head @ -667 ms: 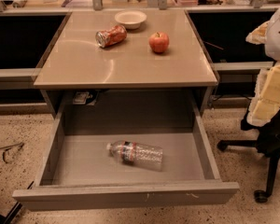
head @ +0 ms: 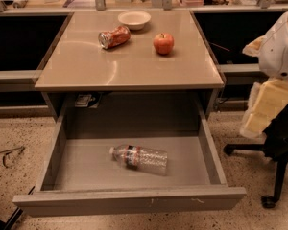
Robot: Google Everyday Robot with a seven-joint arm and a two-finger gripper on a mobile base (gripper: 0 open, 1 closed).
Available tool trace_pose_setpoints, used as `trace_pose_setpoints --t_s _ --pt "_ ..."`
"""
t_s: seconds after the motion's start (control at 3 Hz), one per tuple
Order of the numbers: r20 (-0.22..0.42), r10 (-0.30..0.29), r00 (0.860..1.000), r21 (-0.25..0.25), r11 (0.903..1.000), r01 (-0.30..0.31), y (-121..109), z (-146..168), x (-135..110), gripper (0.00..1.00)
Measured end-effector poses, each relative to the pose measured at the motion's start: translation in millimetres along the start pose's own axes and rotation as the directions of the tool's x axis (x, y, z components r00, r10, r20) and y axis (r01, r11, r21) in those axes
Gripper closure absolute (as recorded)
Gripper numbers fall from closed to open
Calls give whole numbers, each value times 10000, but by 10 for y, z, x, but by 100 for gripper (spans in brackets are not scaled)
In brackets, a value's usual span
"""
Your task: Pick water bottle from top drawer and place on counter
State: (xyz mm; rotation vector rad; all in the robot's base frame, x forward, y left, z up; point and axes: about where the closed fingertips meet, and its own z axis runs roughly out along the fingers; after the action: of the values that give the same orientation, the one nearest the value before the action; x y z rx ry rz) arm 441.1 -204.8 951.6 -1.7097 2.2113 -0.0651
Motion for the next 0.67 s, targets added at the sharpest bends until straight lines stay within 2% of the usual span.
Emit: trace_pose_setpoints --t_s 0.33,0.67 --pt "835 -161 9964 -319 9993 188 266 557 -229 0" --pt "2013 -332 9790 -1197 9911 582 640 1129 -530 0"
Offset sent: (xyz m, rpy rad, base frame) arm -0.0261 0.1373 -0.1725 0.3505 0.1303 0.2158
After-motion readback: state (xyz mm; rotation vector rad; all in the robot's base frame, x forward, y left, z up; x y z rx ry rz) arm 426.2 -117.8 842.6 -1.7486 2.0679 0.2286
